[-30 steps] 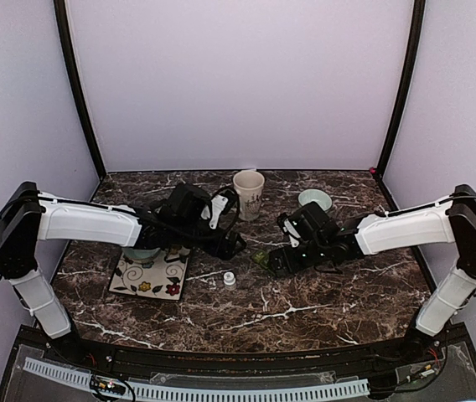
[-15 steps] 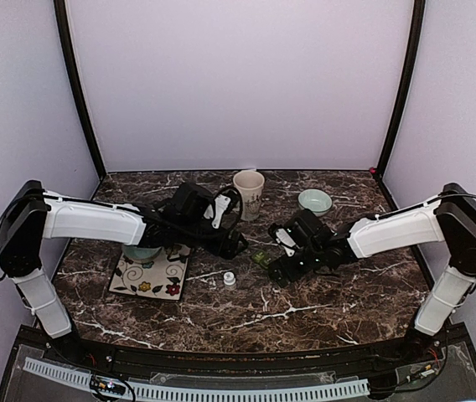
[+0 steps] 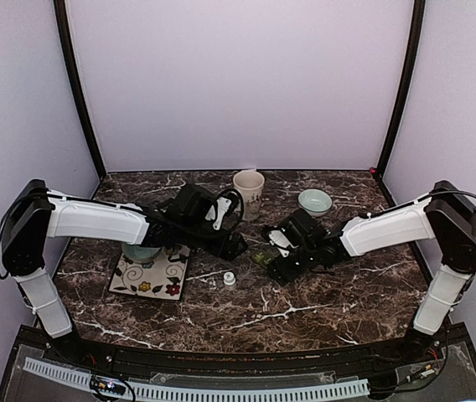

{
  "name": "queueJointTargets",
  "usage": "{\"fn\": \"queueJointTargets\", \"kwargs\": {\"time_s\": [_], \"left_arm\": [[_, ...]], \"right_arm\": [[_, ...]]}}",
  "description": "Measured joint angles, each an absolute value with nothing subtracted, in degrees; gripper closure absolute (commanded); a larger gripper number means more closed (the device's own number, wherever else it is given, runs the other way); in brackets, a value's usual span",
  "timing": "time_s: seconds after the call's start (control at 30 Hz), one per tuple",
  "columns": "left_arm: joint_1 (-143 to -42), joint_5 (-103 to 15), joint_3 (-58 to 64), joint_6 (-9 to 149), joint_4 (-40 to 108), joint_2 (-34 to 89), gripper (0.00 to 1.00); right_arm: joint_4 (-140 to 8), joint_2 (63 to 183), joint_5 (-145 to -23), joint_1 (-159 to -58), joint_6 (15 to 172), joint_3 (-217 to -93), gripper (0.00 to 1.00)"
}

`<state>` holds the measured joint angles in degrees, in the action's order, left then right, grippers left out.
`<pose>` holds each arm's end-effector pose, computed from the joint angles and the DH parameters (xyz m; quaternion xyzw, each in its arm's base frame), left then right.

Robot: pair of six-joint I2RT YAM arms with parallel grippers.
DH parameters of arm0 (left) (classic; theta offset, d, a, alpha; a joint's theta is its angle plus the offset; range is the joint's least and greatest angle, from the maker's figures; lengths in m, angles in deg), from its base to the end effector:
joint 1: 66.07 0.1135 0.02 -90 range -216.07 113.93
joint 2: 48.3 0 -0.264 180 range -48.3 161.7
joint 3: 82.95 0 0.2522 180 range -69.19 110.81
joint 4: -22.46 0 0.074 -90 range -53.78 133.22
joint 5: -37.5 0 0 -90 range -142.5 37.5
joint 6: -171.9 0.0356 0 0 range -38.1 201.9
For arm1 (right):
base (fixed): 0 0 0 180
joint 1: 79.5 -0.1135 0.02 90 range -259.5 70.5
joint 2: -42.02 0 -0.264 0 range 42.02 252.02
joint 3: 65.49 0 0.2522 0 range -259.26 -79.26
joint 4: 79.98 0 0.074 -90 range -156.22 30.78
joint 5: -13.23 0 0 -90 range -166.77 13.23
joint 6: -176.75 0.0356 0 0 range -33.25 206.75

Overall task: Sort the pills into containers
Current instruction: Pick up the pill container from the center of the board.

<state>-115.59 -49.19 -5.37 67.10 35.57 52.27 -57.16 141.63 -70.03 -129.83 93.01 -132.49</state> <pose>0.2510 -0.2973 0.2100 0.2784 0.8465 -0.2629 0.3698 0.2193 0.2579 0.1478 -0.3414 0.8901 0.0912 0.2878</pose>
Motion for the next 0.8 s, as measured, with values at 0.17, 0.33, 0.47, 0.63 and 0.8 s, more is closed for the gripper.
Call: {"fn": "queueJointTargets", "kwargs": {"time_s": [0.17,0.33,0.47,0.63,0.8], "left_arm": [[-115.6,-49.5,-5.4,66.5,35.9,52.6,0.14],[-115.6,-49.6,-5.4,66.0,36.0,53.3,0.13],[-115.3,-49.4,-5.4,64.9,36.1,53.8,0.12],[-114.2,-47.4,-5.4,63.2,36.1,54.2,0.11],[-112.6,-44.4,-5.4,61.7,35.7,54.2,0.03]], "right_arm": [[-57.1,142.8,-70.9,-129.8,92.3,-132.9,0.34],[-56.8,143.4,-71.4,-129.8,92.0,-133.3,0.61],[-56.7,143.4,-72.1,-129.9,91.9,-133.6,0.67],[-56.6,142.5,-73.0,-130.0,91.8,-133.6,0.7],[-55.7,138.1,-74.5,-130.0,92.0,-133.6,0.72]]}}
